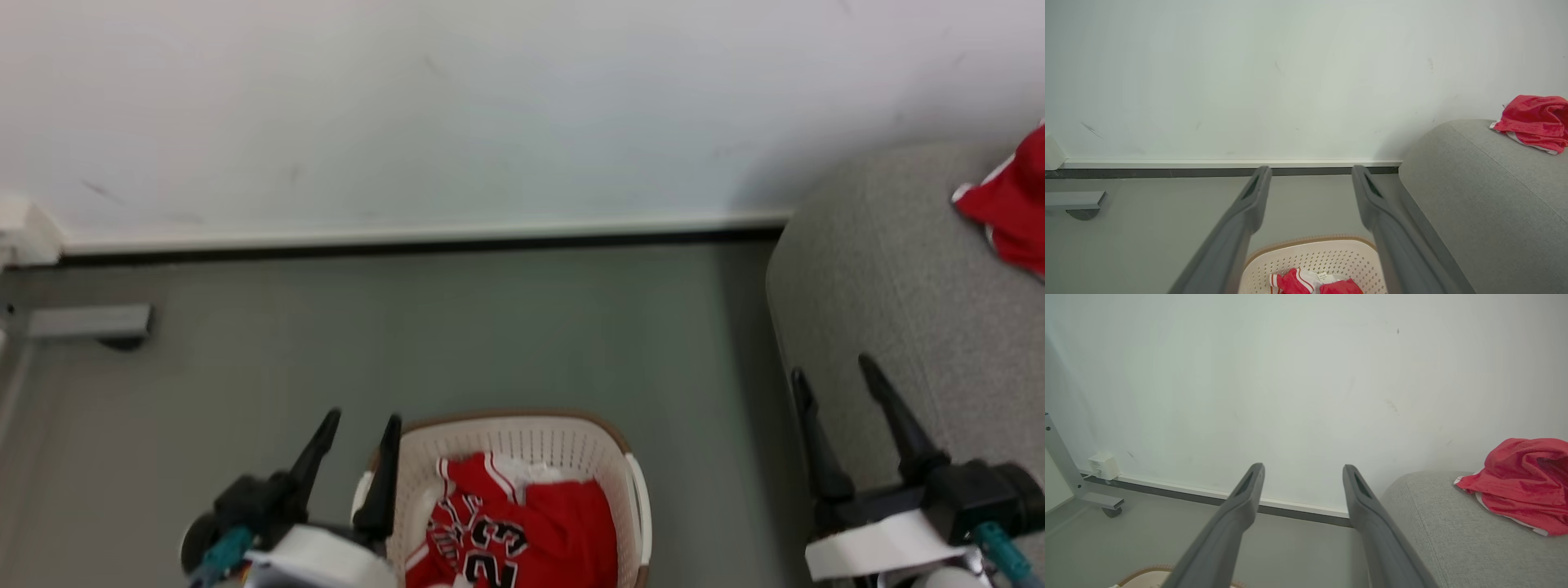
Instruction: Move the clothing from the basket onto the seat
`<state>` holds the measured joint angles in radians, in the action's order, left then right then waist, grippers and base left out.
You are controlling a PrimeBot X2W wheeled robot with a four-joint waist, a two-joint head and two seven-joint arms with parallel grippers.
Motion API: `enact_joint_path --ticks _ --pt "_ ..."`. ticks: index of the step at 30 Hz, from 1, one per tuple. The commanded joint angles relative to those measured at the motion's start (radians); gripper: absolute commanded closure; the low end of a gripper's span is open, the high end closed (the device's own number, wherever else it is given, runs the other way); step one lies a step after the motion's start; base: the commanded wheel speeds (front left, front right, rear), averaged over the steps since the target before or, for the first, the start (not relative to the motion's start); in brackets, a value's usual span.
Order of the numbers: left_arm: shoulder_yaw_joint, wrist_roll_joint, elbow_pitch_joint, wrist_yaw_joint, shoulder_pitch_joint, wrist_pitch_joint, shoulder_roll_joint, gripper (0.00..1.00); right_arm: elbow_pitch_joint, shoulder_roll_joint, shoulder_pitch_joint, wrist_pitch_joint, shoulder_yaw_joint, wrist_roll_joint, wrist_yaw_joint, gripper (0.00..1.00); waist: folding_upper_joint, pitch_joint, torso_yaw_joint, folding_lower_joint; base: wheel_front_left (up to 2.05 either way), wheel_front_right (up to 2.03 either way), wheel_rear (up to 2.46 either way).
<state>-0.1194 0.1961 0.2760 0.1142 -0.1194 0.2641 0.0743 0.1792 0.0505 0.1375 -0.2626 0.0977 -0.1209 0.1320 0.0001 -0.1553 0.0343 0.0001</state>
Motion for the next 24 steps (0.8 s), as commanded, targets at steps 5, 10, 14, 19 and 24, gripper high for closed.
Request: enact_joint_path --ticks 5,10,14,19,24 --pt "-0.065 -0.049 0.064 0.009 -0.188 -0.007 0.028 0.00 -0.067 0.000 0.121 -0.003 -0.035 0.010 -0.003 0.00 -0.0001 -0.284 0.037 -0.0001 0.00 0.00 0.00" --pt "-0.140 -0.082 0.129 0.015 -0.339 -0.064 0.038 0.00 -0.103 0.000 0.208 -0.003 -0.051 0.005 -0.003 0.00 -0.0001 -0.438 0.045 -0.0001 0.00 0.00 0.00" --pt "-0.212 -0.110 0.189 0.016 -0.436 -0.115 0.041 0.00 -0.107 0.000 0.261 -0.003 -0.053 0.002 -0.003 0.00 -0.0001 -0.516 0.050 -0.0001 0.00 0.00 0.00" --pt "-0.268 -0.118 0.264 0.016 -0.508 -0.174 0.036 0.00 -0.112 0.000 0.305 -0.003 -0.044 -0.008 -0.003 0.00 -0.0001 -0.568 0.060 -0.0001 0.00 0.00 0.00" --pt "-0.297 -0.114 0.383 0.016 -0.580 -0.246 0.020 0.00 -0.116 0.000 0.344 -0.003 -0.033 -0.023 -0.003 0.00 -0.0001 -0.621 0.076 -0.0001 0.00 0.00 0.00"
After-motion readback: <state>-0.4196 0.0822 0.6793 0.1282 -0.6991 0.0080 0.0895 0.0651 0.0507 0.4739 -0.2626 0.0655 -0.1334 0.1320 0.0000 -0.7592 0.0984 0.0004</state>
